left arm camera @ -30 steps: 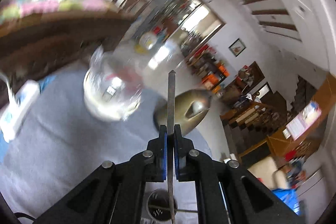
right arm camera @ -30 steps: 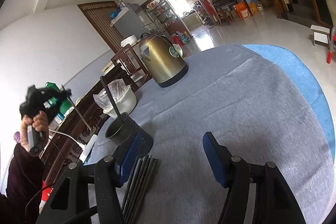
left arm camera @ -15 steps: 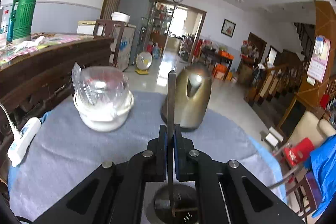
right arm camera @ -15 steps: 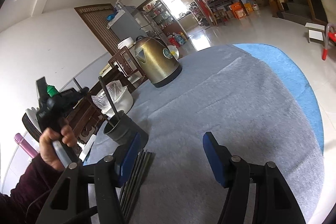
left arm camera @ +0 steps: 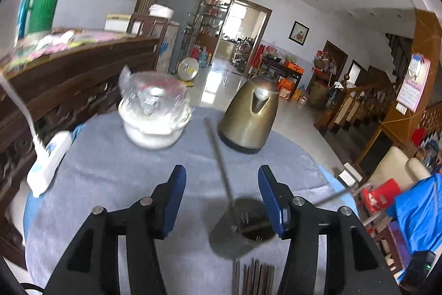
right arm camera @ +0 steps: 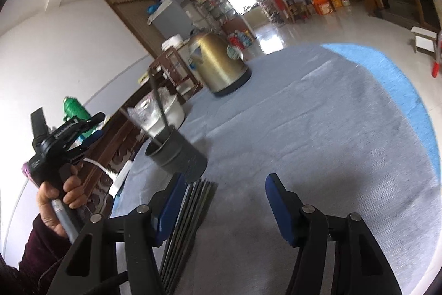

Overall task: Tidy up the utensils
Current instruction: 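Lower the left gripper's chopstick into the holder cup and open it, then grasp another chopstick with the left gripper while the right gripper grasps one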

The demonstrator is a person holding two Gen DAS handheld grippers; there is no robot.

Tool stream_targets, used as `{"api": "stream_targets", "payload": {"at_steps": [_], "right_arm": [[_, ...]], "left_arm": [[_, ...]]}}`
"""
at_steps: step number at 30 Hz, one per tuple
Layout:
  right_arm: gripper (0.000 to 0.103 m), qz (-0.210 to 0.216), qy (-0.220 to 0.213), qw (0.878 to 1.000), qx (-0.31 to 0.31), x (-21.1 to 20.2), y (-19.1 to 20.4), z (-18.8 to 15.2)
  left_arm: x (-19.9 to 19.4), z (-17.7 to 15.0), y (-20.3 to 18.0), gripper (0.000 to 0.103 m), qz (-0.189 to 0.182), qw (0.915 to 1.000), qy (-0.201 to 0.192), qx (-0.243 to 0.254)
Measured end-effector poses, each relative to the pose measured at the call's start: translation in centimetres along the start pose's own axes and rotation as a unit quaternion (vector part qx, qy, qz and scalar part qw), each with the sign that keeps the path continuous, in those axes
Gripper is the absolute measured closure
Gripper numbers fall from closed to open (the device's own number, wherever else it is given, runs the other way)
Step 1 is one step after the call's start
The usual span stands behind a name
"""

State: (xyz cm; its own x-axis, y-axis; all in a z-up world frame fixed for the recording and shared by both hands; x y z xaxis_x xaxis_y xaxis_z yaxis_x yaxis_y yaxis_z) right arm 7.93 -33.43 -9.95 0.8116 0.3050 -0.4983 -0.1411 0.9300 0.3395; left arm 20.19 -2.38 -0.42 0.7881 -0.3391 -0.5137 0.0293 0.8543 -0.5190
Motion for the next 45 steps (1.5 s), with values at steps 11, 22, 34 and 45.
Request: {"api": "stream_targets", "payload": {"at_steps": [11, 22, 34, 45], "right_arm": [[0.075, 0.046, 0.144, 0.988, 0.031, 8.8, 2.7, -3.1], [0.095, 0.035, 0.217, 0.975, 0.021, 15.0, 5.0, -4.0], [0.095, -0.027, 0.194, 0.980, 0.015, 12.3, 1.6, -3.0], [0.095, -0.039, 0.196, 0.979, 0.028, 11.9, -0.7, -3.3]], "left_arm": [[3.3, -7.7, 6.3, 0.048, 0.049, 0.9812, 0.186, -0.018], [4.1, -10.1, 8.0, 0.048, 0.043, 0.9684, 0.244, -0.027], [6.7, -13.9, 4.7, 0.048, 0.019, 0.9521, 0.305, 0.008], [8.4, -15.1, 2.7, 0.048, 0.045, 0.9494, 0.301, 0.078]]}}
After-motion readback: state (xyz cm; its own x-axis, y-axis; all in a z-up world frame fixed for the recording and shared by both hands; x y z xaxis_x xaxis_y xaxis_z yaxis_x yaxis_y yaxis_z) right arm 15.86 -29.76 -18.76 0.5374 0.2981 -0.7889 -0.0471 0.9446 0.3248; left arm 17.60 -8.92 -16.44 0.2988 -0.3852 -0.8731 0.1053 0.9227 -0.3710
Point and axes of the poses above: each gripper's, at about its wrist camera, not at the fingertips, and x roughly the way its jaws point, y to its left, z to its top, the point moved 5 cm from there along x, roughly the way its jaws point, and after that the axes turned 15 degrees about -x, right-handed, at the moved point
